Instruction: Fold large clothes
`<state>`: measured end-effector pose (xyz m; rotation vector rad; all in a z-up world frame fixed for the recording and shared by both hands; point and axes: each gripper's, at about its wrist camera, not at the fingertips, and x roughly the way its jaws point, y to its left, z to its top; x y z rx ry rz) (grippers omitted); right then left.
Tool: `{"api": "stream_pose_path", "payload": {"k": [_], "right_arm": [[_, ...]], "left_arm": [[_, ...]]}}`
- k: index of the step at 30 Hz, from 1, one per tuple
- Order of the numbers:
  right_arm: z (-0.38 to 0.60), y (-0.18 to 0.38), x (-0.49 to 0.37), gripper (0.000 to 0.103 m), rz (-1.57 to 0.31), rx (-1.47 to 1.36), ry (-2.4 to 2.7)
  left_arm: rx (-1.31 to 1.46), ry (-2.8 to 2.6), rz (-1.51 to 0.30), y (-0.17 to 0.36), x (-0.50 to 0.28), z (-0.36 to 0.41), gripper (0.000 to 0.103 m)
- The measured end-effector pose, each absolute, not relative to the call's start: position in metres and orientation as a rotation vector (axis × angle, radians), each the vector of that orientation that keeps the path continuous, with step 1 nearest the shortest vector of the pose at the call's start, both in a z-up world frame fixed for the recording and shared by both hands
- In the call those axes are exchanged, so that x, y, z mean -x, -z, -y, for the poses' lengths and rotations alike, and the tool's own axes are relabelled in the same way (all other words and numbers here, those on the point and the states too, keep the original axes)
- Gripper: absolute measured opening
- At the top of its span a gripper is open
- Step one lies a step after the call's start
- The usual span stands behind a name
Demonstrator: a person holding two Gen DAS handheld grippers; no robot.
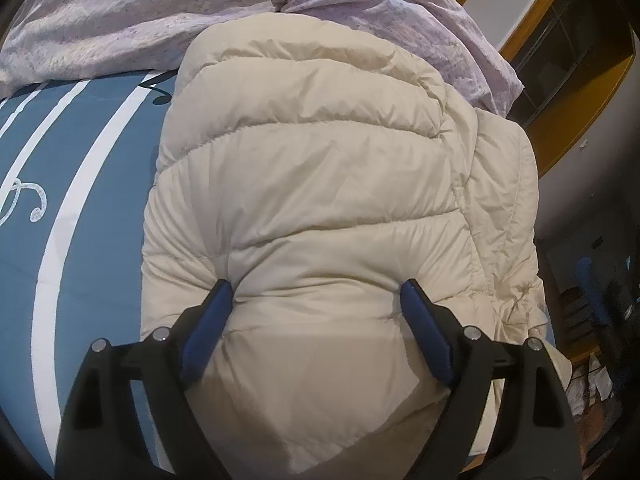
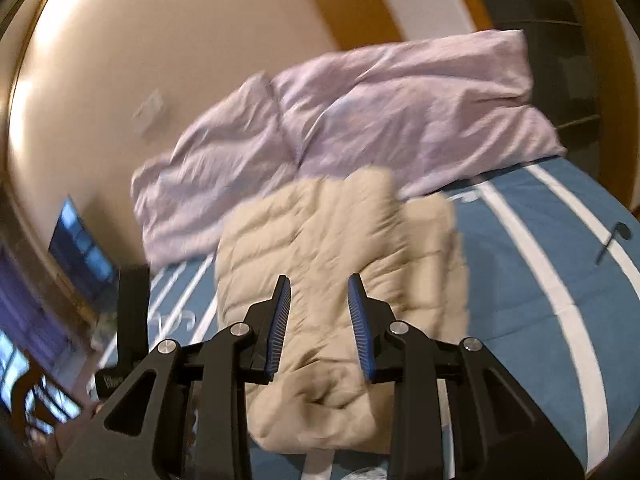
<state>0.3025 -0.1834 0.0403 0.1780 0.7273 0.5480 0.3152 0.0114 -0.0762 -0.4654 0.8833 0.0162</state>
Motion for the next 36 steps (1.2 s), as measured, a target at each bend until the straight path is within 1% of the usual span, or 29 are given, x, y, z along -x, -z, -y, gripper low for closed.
{"api": "stream_pose_path", "payload": {"k": [5, 7, 11, 23, 31, 36], "right_arm": [[0.175, 0.002, -0.317, 0.031, -0.851, -0.105, -0.484], [0.179, 0.017, -0.323, 0.026, -0.887, -0.098, -0.454], [0.192, 0.039, -0.334, 0.023, -0.929, -0.141, -0.448], [0.191, 0.053, -0.338, 0.023, -0.942, -0.081, -0.421], [0.194, 0.056, -0.339, 0.023, -0.941, -0.096, -0.433], [0.194, 0.056, -0.339, 0.023, -0.937, -0.098, -0.440]], "left_arm": [[0.456, -0.005, -0.878, 0.077, -0.315, -0.013, 0.085], [0.454, 0.001, -0.877, 0.077, -0.315, -0.014, 0.085], [0.426, 0.010, -0.868, 0.075, -0.313, -0.011, 0.085], [0.316, -0.013, -0.816, 0.057, -0.302, -0.005, 0.085], [0.231, -0.132, -0.733, 0.026, -0.311, -0.031, 0.085], [0.173, -0.173, -0.728, 0.022, -0.324, -0.040, 0.085]]}}
